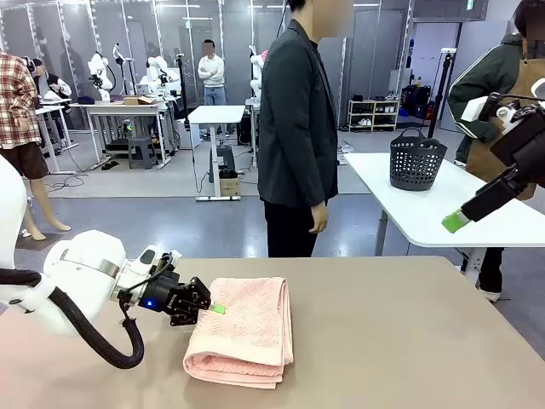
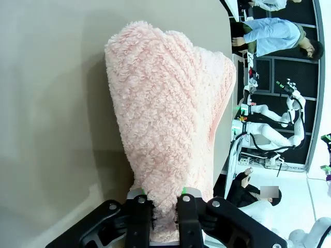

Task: Fold the towel.
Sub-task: Pick up the 100 cm Hotel Towel and place it on the left side of the table.

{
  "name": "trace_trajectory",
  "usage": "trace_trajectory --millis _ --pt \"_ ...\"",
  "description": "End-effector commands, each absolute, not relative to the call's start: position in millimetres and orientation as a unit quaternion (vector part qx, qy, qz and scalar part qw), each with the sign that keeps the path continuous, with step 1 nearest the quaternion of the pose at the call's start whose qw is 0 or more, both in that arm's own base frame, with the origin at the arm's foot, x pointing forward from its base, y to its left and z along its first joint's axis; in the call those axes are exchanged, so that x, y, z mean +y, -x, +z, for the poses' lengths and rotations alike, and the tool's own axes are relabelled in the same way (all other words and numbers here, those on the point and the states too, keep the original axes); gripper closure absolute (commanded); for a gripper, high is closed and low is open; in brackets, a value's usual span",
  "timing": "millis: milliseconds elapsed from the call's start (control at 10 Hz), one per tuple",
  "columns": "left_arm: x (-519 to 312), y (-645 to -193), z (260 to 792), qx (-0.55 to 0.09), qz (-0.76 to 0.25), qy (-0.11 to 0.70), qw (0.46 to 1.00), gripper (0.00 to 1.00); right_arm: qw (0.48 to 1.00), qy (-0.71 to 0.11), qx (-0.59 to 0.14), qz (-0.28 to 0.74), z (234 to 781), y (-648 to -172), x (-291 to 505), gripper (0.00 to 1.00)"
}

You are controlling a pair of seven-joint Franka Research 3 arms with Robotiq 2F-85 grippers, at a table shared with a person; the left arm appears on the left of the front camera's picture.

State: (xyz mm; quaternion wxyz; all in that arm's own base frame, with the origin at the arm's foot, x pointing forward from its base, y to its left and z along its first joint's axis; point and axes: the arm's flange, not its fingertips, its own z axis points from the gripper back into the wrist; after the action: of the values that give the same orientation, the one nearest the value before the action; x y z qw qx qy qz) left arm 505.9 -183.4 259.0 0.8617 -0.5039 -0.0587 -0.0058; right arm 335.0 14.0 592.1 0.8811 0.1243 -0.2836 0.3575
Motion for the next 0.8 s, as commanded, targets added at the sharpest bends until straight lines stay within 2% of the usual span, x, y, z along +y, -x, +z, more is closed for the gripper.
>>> trace_trajectory --millis 0,300,400,700 --pt "-183.5 -505.4 256.7 -0.075 -0.011 0.520 0.851 1.00 0.886 -0.122 -0.281 0.349 592.1 -334.7 14.0 0.00" --pt "-190.6 -505.0 259.0 -0.097 -0.041 0.532 0.840 1.00 0.886 -0.122 -0.281 0.349 592.1 -334.7 14.0 0.00" --pt "-183.3 -506.0 259.0 -0.060 -0.008 0.505 0.861 1.00 0.886 -0.122 -0.281 0.349 592.1 -334.7 14.0 0.00" --pt "-183.3 -506.0 259.0 -0.060 -0.008 0.505 0.861 1.00 0.886 -0.122 -0.281 0.349 592.1 -334.7 14.0 0.00"
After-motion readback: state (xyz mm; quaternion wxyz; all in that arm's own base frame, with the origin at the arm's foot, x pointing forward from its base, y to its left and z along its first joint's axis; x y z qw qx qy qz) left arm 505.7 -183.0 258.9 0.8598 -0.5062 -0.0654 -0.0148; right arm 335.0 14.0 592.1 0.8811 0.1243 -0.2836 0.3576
